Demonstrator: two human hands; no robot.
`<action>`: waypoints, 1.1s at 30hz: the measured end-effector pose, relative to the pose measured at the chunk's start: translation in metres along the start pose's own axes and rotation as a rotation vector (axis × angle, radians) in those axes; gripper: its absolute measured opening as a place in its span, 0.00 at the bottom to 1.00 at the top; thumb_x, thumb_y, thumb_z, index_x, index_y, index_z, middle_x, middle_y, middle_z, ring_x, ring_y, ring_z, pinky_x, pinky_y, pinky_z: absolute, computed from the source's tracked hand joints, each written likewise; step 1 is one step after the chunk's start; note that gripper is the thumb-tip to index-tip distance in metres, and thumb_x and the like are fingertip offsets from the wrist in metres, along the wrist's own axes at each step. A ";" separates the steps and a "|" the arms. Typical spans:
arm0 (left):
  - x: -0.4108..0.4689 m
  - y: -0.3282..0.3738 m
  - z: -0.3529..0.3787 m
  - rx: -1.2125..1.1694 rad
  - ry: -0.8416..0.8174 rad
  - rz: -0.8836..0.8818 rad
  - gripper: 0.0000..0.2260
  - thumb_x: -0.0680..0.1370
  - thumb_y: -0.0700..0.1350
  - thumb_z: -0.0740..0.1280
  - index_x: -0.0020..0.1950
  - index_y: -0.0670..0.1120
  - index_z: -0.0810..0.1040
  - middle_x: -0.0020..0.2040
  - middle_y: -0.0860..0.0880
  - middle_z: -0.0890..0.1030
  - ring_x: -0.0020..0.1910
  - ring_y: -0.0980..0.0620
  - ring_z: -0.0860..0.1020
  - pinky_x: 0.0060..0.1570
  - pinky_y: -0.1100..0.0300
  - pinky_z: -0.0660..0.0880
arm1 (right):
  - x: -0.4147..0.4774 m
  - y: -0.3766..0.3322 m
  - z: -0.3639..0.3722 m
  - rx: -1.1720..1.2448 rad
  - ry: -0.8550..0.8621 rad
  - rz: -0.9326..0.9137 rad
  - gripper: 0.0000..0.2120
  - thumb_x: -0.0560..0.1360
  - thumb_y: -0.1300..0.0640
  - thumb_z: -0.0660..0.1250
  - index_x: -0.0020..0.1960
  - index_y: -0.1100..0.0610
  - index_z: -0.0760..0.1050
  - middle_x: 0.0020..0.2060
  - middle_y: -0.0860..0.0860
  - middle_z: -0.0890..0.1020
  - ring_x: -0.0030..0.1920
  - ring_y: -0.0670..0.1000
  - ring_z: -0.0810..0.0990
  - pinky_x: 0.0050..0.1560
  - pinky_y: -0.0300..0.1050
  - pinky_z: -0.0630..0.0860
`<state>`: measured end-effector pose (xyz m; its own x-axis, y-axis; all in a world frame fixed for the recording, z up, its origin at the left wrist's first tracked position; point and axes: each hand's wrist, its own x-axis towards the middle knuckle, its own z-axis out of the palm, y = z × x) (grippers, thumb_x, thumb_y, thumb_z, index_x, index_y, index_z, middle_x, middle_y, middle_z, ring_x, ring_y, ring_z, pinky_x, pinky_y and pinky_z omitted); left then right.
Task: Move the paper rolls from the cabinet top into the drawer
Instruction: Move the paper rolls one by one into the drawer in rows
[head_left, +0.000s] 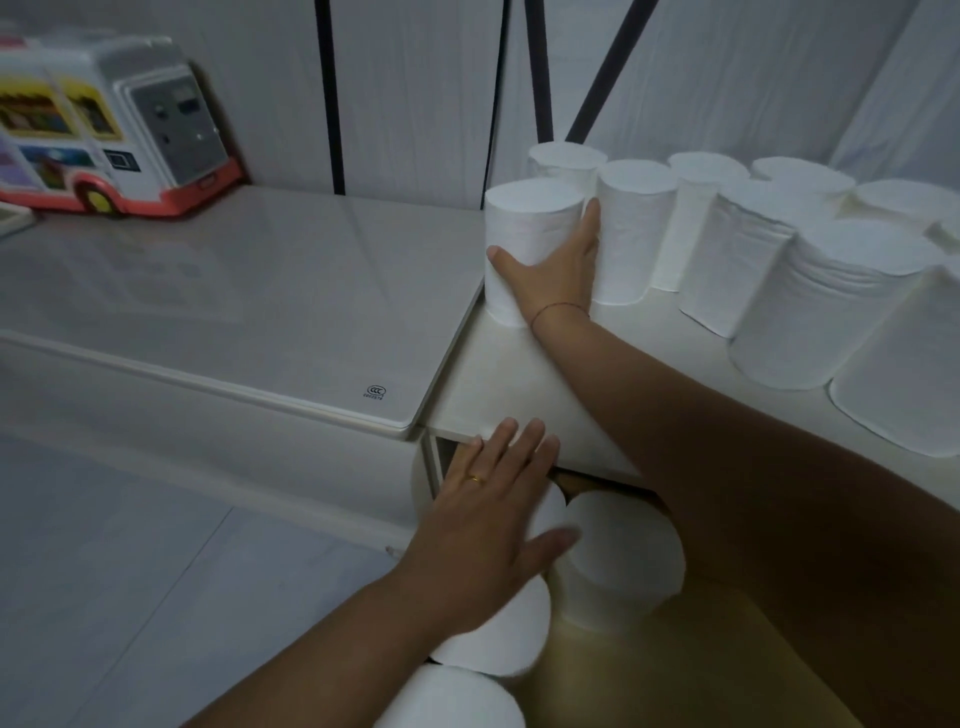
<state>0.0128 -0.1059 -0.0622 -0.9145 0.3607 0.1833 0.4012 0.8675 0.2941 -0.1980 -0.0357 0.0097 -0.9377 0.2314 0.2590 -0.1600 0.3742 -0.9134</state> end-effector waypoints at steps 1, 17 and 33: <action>0.000 0.000 0.000 -0.006 0.002 0.002 0.32 0.78 0.66 0.48 0.77 0.54 0.41 0.76 0.58 0.37 0.72 0.61 0.31 0.70 0.62 0.29 | 0.001 -0.001 0.003 0.007 0.017 -0.005 0.55 0.62 0.48 0.77 0.75 0.55 0.43 0.73 0.57 0.58 0.71 0.57 0.61 0.70 0.52 0.60; 0.001 -0.004 0.003 0.031 0.000 0.010 0.33 0.78 0.65 0.49 0.77 0.53 0.42 0.77 0.57 0.38 0.73 0.59 0.31 0.72 0.58 0.32 | -0.007 -0.002 -0.010 -0.075 0.034 -0.053 0.53 0.60 0.45 0.77 0.74 0.52 0.48 0.70 0.54 0.63 0.69 0.57 0.65 0.66 0.54 0.65; -0.010 0.012 0.008 0.103 -0.032 0.033 0.34 0.77 0.66 0.47 0.77 0.52 0.41 0.76 0.54 0.35 0.72 0.57 0.29 0.67 0.63 0.26 | -0.092 0.015 -0.107 0.060 -0.153 -0.177 0.50 0.62 0.51 0.78 0.74 0.52 0.50 0.71 0.50 0.62 0.70 0.50 0.62 0.70 0.45 0.62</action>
<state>0.0260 -0.0964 -0.0682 -0.9029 0.3987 0.1604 0.4247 0.8852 0.1901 -0.0815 0.0449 0.0061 -0.9285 0.0264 0.3704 -0.3399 0.3418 -0.8762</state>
